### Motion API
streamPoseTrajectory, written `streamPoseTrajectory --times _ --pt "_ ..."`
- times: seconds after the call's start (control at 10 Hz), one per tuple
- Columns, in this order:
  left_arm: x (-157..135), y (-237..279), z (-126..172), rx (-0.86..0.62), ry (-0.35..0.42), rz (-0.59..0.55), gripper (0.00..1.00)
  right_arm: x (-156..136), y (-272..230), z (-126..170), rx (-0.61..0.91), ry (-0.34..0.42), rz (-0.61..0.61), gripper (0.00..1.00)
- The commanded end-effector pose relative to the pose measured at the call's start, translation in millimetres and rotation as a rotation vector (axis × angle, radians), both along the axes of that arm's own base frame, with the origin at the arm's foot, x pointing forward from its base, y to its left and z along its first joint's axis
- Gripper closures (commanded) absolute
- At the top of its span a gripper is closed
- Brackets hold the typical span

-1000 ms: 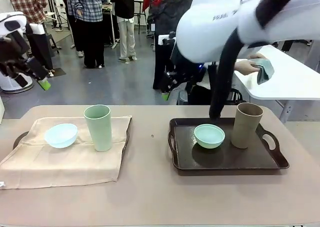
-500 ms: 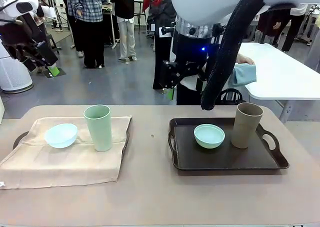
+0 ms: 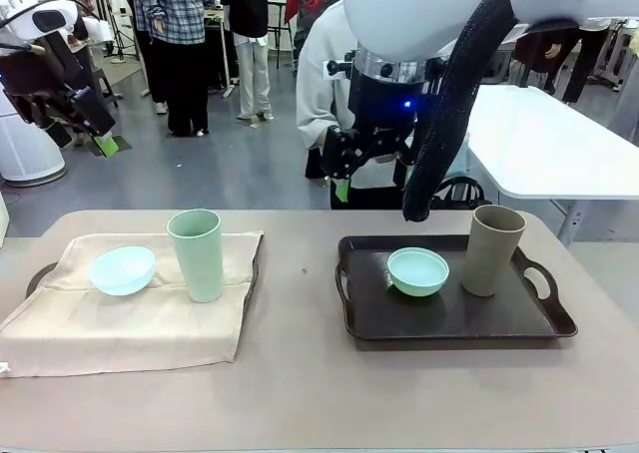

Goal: Set up a tray with a mat and arrange the tableware.
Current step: Pick up the Picnic Bowl and Reusable plastic cup from the Handle tray in front of the human's position and hold them in the air.

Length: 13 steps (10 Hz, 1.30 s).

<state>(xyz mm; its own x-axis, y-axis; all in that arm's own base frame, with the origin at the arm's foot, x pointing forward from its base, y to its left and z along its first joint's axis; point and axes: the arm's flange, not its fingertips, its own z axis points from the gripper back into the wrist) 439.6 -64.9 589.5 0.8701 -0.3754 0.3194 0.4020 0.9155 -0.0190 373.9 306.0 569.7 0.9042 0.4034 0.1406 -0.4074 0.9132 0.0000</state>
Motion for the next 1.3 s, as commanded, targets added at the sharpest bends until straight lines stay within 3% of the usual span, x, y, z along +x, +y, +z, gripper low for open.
streamPoseTrajectory --times 0.0,0.4,0.5,0.7,0.9,1.2 --pt "-1 1 -2 -0.004 -0.005 -0.012 0.00 0 -2 -5 0.001 -0.020 0.008 0.00" --pt "-1 1 -2 -0.004 -0.005 -0.012 0.00 0 0 0 0.000 0.000 0.000 0.00" --pt "0 0 0 0.000 0.000 0.000 0.00 4 -26 9 0.046 0.008 -0.088 0.00" --pt "3 35 3 -0.067 0.100 0.057 0.00 11 -107 19 0.133 0.041 -0.279 0.00" --pt "1 55 3 -0.146 0.166 0.054 0.00 1 -181 18 0.188 0.105 -0.414 0.00" --pt "11 86 3 -0.256 0.255 0.133 0.00 -29 -315 23 0.439 0.101 -0.639 0.00"
